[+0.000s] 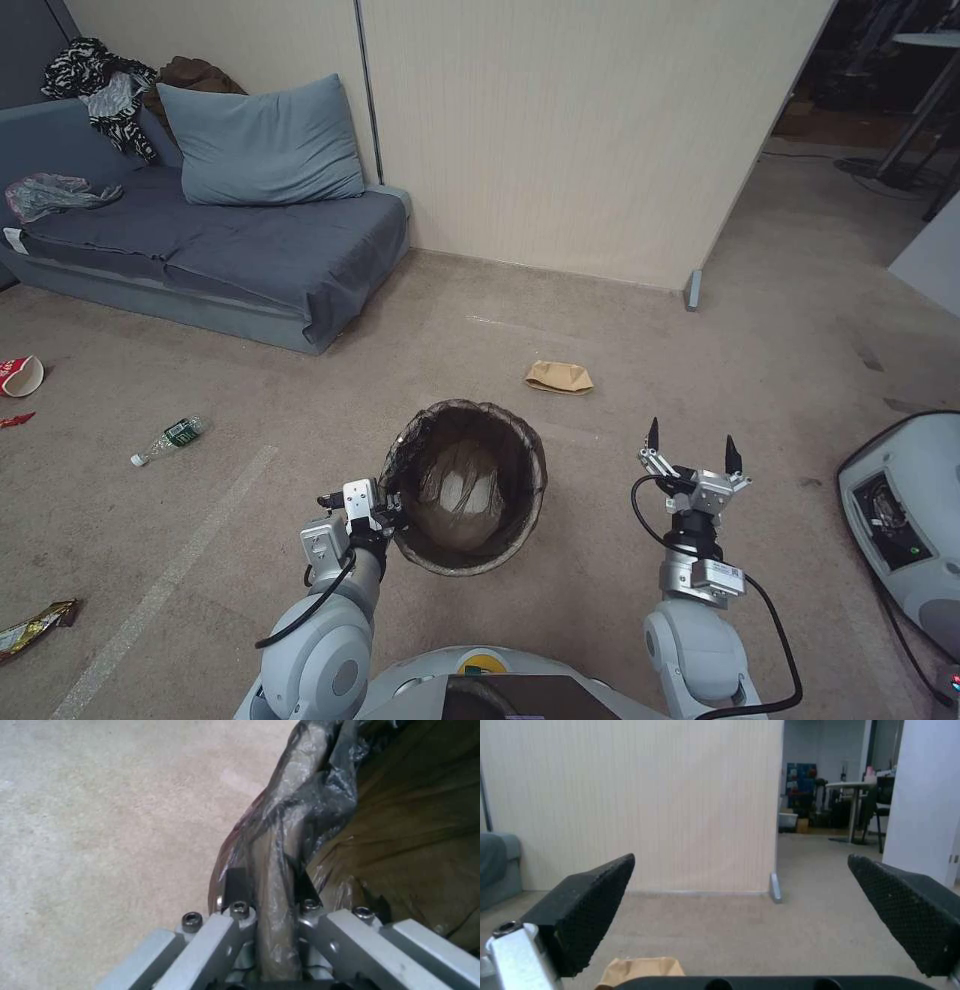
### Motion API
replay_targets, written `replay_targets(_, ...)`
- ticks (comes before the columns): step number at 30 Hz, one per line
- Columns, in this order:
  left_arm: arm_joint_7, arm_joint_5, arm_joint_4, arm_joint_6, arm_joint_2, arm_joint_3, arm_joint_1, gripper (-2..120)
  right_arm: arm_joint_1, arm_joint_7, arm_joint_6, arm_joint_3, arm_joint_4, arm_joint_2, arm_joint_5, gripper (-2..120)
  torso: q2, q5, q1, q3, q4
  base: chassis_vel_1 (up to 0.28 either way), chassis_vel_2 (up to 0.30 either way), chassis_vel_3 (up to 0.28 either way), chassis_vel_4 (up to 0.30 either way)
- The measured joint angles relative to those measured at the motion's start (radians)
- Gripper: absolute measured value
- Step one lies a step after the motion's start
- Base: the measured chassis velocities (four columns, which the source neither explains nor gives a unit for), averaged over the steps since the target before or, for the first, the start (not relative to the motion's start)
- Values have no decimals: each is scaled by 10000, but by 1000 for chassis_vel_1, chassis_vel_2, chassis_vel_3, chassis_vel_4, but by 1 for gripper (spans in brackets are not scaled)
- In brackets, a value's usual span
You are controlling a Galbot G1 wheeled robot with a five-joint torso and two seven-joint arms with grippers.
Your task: Pick up the trash bin, then pick up the garbage from the floor and place it into the trash bin.
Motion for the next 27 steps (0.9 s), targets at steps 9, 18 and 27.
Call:
replay_targets(9, -99, -215, 217, 89, 269, -172, -162, 0, 98, -45, 49, 52, -125, 9, -64, 100, -1, -1, 0, 1, 1, 0, 0, 0, 0)
replay_targets(18, -153, -332, 214, 43, 264, -259, -202, 0, 134, -198, 41, 45, -288, 62, -125, 100, -1, -1, 0, 1, 1, 0, 0, 0, 0)
replay_targets(27, -151, -542, 340, 44, 330, -282, -407, 0, 202, -231, -20, 46, -368, 143, -184, 100, -1, -2, 0, 0, 0, -62, 39, 73, -64)
